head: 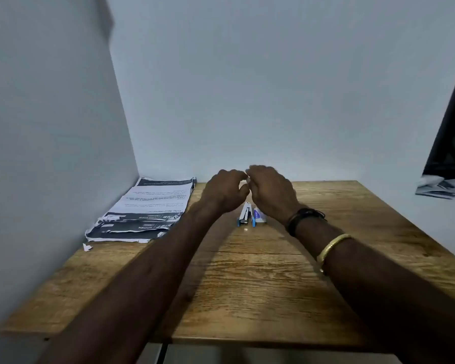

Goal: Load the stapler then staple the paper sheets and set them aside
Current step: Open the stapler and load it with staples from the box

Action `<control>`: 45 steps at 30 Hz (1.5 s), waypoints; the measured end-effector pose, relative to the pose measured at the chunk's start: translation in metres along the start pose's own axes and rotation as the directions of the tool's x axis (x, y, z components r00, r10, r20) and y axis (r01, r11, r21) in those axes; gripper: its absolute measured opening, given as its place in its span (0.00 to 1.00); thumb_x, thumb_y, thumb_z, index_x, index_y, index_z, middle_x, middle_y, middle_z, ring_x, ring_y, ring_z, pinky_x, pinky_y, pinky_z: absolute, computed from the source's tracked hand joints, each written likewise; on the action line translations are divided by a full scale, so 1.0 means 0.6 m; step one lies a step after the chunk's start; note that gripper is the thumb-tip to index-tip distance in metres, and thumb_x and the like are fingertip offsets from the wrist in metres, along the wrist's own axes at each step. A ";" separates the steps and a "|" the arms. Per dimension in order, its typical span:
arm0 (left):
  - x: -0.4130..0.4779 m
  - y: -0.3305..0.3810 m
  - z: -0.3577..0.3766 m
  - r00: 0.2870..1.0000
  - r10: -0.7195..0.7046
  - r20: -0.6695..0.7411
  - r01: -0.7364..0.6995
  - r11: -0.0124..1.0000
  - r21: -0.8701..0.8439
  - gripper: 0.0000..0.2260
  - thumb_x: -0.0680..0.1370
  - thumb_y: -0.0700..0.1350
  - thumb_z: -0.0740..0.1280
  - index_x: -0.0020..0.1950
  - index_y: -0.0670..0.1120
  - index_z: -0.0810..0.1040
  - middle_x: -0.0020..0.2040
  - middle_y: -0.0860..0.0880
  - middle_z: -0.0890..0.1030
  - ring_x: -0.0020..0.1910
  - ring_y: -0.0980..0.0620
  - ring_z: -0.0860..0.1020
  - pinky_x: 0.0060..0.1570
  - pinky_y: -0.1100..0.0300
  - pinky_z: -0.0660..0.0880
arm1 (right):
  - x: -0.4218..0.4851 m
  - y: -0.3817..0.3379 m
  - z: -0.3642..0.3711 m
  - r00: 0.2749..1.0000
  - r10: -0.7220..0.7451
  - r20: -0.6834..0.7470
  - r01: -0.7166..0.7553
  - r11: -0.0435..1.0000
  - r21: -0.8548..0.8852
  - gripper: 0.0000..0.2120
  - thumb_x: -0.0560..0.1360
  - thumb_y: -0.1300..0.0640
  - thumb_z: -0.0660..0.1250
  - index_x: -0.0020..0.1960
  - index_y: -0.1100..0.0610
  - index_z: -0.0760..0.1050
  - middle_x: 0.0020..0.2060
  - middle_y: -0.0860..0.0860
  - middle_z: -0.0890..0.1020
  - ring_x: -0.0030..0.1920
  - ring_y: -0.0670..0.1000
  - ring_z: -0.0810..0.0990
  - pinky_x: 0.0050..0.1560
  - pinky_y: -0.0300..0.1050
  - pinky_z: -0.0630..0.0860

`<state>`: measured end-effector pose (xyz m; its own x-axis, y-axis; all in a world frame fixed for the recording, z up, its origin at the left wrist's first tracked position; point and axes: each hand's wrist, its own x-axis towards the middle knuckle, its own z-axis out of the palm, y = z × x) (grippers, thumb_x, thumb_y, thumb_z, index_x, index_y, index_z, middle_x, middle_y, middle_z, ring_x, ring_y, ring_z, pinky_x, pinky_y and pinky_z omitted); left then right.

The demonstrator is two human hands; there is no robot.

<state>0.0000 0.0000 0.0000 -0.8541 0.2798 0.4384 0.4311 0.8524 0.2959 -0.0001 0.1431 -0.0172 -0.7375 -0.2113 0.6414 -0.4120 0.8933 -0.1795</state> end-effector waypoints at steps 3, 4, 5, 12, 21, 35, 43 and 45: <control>-0.005 -0.016 0.022 0.988 -0.055 0.142 0.058 0.998 -0.018 0.15 0.78 0.48 0.66 0.62 0.49 0.83 0.59 0.45 0.85 0.59 0.44 0.82 0.58 0.48 0.79 | -0.012 0.007 0.024 0.993 0.060 0.104 -0.062 0.998 0.010 0.12 0.80 0.55 0.59 0.48 0.55 0.82 0.45 0.52 0.83 0.47 0.57 0.81 0.40 0.50 0.76; -0.013 -0.018 0.027 0.974 -0.098 0.203 0.102 0.995 -0.010 0.15 0.76 0.50 0.67 0.60 0.50 0.84 0.57 0.45 0.86 0.57 0.44 0.83 0.56 0.48 0.80 | -0.019 0.006 0.031 0.982 0.100 0.159 -0.100 0.995 -0.011 0.12 0.80 0.54 0.60 0.47 0.54 0.82 0.43 0.52 0.83 0.46 0.56 0.81 0.38 0.49 0.75; -0.014 -0.021 0.035 0.962 -0.117 0.246 0.122 0.992 -0.008 0.14 0.74 0.51 0.68 0.57 0.50 0.84 0.54 0.45 0.86 0.55 0.44 0.83 0.54 0.49 0.80 | -0.023 0.009 0.039 0.976 0.116 0.182 -0.116 0.993 -0.012 0.12 0.79 0.53 0.60 0.47 0.53 0.82 0.43 0.51 0.83 0.45 0.56 0.81 0.37 0.48 0.73; -0.004 -0.043 0.053 0.915 -0.133 0.381 0.188 0.976 -0.112 0.17 0.68 0.52 0.76 0.55 0.52 0.80 0.52 0.53 0.84 0.50 0.51 0.81 0.48 0.58 0.77 | -0.025 0.025 0.057 0.969 0.127 0.212 -0.130 0.991 0.003 0.10 0.78 0.53 0.63 0.50 0.50 0.83 0.45 0.49 0.84 0.45 0.53 0.81 0.37 0.46 0.73; 0.008 -0.071 0.052 0.968 -0.085 0.238 0.148 0.954 -0.261 0.10 0.70 0.39 0.77 0.51 0.46 0.88 0.47 0.47 0.88 0.52 0.48 0.85 0.57 0.53 0.80 | -0.021 0.034 0.061 0.971 0.131 0.202 -0.150 0.985 0.080 0.11 0.79 0.51 0.63 0.51 0.51 0.84 0.45 0.51 0.86 0.48 0.56 0.82 0.44 0.49 0.78; 0.022 -0.051 0.046 0.967 -0.249 -0.062 0.173 0.811 -0.559 0.09 0.77 0.48 0.74 0.46 0.43 0.88 0.39 0.43 0.88 0.43 0.45 0.87 0.51 0.45 0.83 | -0.004 0.041 0.063 0.994 0.108 -0.024 -0.091 0.919 0.384 0.06 0.75 0.52 0.72 0.51 0.49 0.83 0.42 0.47 0.86 0.42 0.47 0.84 0.47 0.50 0.82; 0.030 -0.047 0.060 0.972 -0.196 -0.127 0.120 0.884 -0.451 0.19 0.82 0.49 0.65 0.35 0.43 0.83 0.34 0.43 0.85 0.38 0.44 0.85 0.46 0.45 0.81 | 0.008 0.046 0.064 0.989 0.145 0.005 -0.131 0.880 0.457 0.01 0.76 0.57 0.72 0.47 0.53 0.82 0.38 0.47 0.85 0.40 0.46 0.82 0.43 0.43 0.77; 0.031 -0.045 0.060 0.974 -0.185 -0.133 0.114 0.901 -0.418 0.20 0.82 0.49 0.64 0.34 0.40 0.82 0.32 0.41 0.84 0.37 0.42 0.85 0.43 0.44 0.81 | 0.007 0.046 0.062 0.990 0.140 0.004 -0.126 0.876 0.465 0.01 0.76 0.58 0.72 0.45 0.53 0.82 0.37 0.47 0.85 0.40 0.46 0.82 0.42 0.41 0.75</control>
<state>-0.0377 -0.0019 -0.0304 -0.8726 0.0559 0.4852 0.4126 0.6159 0.6711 -0.0347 0.1521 -0.0470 -0.7902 -0.0861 0.6068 -0.5171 0.6250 -0.5848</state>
